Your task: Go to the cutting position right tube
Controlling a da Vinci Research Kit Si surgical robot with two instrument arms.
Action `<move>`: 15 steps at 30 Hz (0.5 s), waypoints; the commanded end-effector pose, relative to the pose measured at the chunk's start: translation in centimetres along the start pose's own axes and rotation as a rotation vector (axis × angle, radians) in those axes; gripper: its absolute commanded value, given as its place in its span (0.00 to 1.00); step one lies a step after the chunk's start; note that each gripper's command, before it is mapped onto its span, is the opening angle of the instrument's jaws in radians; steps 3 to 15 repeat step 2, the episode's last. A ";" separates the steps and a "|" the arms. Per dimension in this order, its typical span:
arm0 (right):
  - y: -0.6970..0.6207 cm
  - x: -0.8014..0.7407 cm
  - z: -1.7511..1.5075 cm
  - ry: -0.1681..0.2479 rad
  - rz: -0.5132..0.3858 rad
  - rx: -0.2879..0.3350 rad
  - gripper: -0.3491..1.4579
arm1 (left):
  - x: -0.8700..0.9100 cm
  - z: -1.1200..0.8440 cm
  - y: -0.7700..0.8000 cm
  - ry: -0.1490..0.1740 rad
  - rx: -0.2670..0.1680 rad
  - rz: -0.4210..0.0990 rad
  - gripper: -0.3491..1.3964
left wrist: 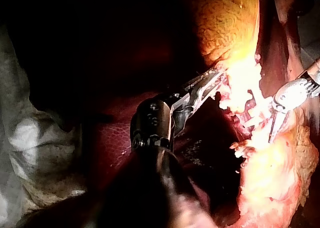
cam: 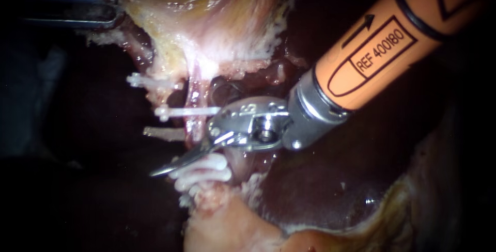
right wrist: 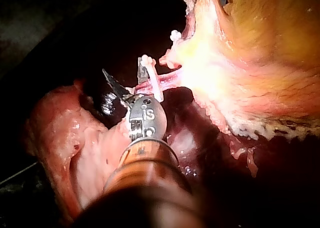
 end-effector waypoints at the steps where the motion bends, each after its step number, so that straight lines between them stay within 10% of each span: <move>1: 0.00 -0.01 0.00 0.000 0.000 0.000 0.88 | 0.00 0.00 0.00 0.000 -0.001 0.000 0.00; 15: 0.01 -0.01 0.00 0.000 0.000 0.000 0.88 | 0.00 0.00 0.00 0.000 -0.001 0.000 0.00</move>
